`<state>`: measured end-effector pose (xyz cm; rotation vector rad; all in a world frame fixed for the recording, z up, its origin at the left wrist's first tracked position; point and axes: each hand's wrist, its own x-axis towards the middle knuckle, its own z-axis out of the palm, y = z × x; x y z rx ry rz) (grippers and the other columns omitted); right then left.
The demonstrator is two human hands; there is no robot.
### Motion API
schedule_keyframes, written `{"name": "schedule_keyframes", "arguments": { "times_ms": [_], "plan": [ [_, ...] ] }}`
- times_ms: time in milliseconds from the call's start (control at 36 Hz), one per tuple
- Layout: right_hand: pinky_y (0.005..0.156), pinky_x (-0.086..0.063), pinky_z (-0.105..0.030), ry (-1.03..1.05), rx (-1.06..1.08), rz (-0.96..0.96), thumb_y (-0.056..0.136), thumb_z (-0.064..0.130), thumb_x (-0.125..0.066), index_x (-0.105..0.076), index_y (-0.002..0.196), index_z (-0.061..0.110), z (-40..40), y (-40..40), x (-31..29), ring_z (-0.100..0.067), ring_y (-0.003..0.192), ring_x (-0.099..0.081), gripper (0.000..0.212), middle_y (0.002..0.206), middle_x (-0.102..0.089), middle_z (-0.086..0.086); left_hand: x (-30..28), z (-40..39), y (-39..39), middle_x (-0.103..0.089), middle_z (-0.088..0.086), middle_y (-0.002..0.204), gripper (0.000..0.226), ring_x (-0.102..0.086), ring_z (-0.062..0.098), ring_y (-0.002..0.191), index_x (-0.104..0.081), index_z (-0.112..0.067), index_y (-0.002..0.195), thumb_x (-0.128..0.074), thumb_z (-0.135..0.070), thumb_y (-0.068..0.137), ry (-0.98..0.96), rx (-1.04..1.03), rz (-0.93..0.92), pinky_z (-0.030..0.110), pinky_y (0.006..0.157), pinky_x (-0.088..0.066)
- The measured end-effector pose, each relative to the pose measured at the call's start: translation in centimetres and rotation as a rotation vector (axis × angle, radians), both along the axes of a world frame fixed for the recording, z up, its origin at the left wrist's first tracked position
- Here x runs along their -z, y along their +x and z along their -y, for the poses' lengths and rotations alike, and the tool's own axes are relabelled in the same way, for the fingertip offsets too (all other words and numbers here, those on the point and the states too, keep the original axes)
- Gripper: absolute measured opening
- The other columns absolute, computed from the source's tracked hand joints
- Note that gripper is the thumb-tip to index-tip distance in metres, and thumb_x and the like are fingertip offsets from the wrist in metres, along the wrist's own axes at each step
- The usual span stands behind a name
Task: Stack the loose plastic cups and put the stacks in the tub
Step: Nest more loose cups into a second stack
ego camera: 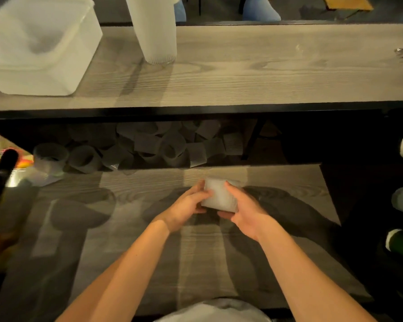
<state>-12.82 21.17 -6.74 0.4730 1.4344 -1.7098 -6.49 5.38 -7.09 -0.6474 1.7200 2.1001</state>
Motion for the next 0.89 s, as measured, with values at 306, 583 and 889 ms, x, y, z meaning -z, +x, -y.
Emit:
{"name": "schedule_keyframes", "arguments": {
  "times_ms": [306, 583, 889],
  "plan": [
    [0.088, -0.058, -0.04, 0.008, 0.004, -0.06, 0.092, 0.036, -0.075, -0.06, 0.134, 0.022, 4.4, 0.3, -1.6, -0.023, 0.114, -0.068, 0.047, 0.125, -0.071, -0.006, 0.7, 4.9, -3.2, -0.032, 0.01, 0.134, 0.035, -0.032, 0.028, 0.127, -0.061, -0.033, 0.125, -0.061, -0.045, 0.092, -0.779, -0.343, -0.082, 0.029, 0.109, -0.028],
    [0.081, -0.058, -0.04, 0.017, 0.143, -0.053, 0.092, 0.039, -0.074, -0.052, 0.14, 0.022, 6.1, 0.1, -1.3, -0.027, 0.118, -0.064, 0.055, 0.132, -0.064, -0.01, -1.9, 6.8, -4.5, -0.06, 0.012, 0.089, 0.017, -0.051, 0.023, 0.093, -0.054, -0.008, 0.09, -0.058, -0.023, 0.096, -0.911, -0.547, -0.088, 0.04, 0.085, -0.043],
    [0.085, -0.057, -0.036, 0.08, 0.012, -0.118, 0.09, 0.044, -0.074, -0.057, 0.136, 0.024, 6.7, 0.4, -1.7, -0.021, 0.113, -0.066, 0.053, 0.127, -0.067, -0.005, -3.0, 6.4, 0.2, -0.053, -0.002, 0.138, 0.054, -0.05, 0.009, 0.124, -0.047, -0.02, 0.143, -0.053, -0.003, 0.092, -0.209, -0.441, -0.128, 0.02, 0.099, -0.041]
  ]
}}
